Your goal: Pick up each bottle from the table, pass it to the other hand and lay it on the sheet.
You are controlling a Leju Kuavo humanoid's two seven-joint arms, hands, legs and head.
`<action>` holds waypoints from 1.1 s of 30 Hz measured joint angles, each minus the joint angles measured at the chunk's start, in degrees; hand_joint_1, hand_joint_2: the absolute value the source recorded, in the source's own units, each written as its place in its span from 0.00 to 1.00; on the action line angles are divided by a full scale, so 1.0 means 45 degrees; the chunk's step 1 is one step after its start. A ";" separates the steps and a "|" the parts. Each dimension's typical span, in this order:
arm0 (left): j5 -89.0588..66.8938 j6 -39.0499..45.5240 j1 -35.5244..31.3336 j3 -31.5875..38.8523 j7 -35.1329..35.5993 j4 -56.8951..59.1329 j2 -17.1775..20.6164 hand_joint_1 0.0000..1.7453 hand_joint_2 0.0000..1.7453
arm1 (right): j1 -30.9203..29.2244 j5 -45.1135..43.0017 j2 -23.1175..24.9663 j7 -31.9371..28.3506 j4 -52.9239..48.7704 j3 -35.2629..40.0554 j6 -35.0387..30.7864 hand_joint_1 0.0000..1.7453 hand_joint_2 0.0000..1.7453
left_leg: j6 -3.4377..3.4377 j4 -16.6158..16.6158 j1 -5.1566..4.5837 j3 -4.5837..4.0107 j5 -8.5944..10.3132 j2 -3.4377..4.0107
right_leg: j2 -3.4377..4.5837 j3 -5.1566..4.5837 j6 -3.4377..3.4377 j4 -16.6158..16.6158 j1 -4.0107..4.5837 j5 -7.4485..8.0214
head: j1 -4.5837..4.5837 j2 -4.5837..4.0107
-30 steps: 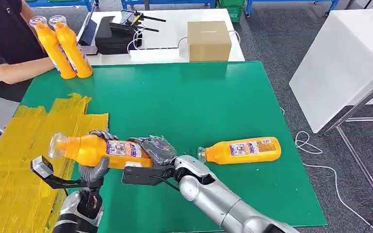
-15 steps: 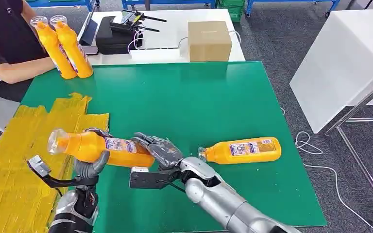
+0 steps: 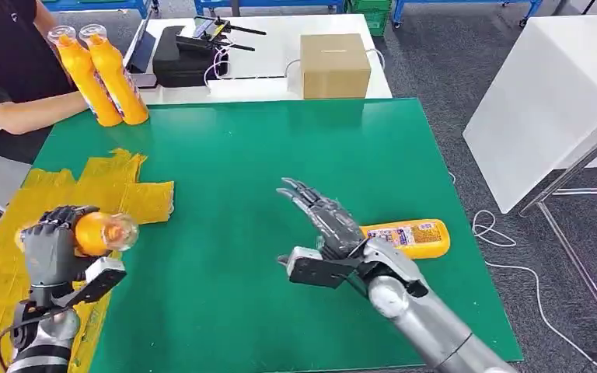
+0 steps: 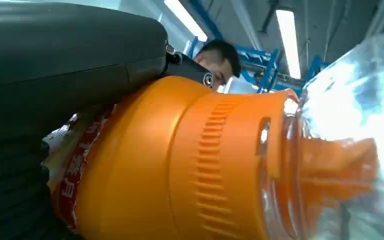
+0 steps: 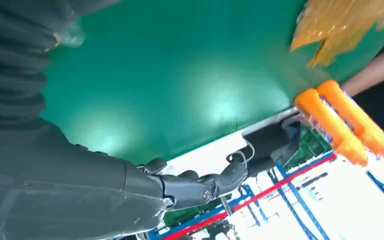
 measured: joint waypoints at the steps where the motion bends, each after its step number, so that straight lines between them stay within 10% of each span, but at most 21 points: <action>1: -0.1149 0.0404 0.0017 0.0005 0.0555 0.0263 0.0142 1.00 1.00 | 0.0037 -0.0107 -0.0239 -0.0010 -0.0244 -0.0112 0.0072 0.00 1.00 | 0.0000 0.0000 -0.0003 0.0000 0.0000 0.0000 | 0.0000 0.0000 0.0000 -0.0001 -0.0002 0.0000 | 0.0005 0.0000; 14: -0.3715 0.0475 -0.0674 -0.0354 0.2030 0.4224 0.0914 1.00 1.00 | 0.0194 -0.0219 -0.1299 -0.0010 -0.0993 -0.0632 0.0281 0.00 1.00 | -0.0001 0.0000 0.0003 0.0005 -0.0001 0.0000 | 0.0001 -0.0003 0.0000 0.0001 0.0007 0.0000 | 0.0000 0.0000; 15: -0.3716 0.0465 -0.0762 -0.0388 0.2030 0.4433 0.0924 0.70 1.00 | 0.0212 -0.0214 -0.1318 -0.0015 -0.0993 -0.0632 0.0281 0.00 1.00 | -0.0001 0.0000 0.0002 0.0006 -0.0001 -0.0001 | 0.0000 -0.0002 0.0000 0.0000 0.0004 0.0000 | 0.0000 0.0000; 16: -0.3715 0.0392 -0.0858 -0.0437 0.2030 0.4686 0.0924 0.00 1.00 | 0.0226 -0.0210 -0.1323 -0.0015 -0.0993 -0.0632 0.0286 0.00 1.00 | -0.0001 0.0000 0.0002 0.0007 -0.0001 0.0000 | 0.0000 0.0000 0.0000 0.0000 0.0002 0.0001 | 0.0000 0.0000; 17: -0.3784 0.0290 -0.0955 -0.0529 0.2035 0.4957 0.0938 0.00 0.00 | 0.0237 -0.0205 -0.1323 -0.0015 -0.0993 -0.0632 0.0301 0.00 1.00 | 0.0000 0.0000 0.0000 0.0008 -0.0001 -0.0001 | 0.0000 0.0002 0.0000 0.0000 0.0000 0.0001 | -0.0005 0.0000; 33: -0.3497 -0.0817 -0.2562 -0.1758 0.1981 0.7720 0.1006 0.00 0.00 | -0.0732 -0.0093 -0.2324 0.0733 0.0027 -0.0360 0.1831 0.00 1.00 | 0.0023 -0.0004 -0.0035 0.0084 0.0057 -0.0155 | -0.0162 0.0152 0.0001 -0.0004 -0.0036 0.0001 | -0.0010 0.0000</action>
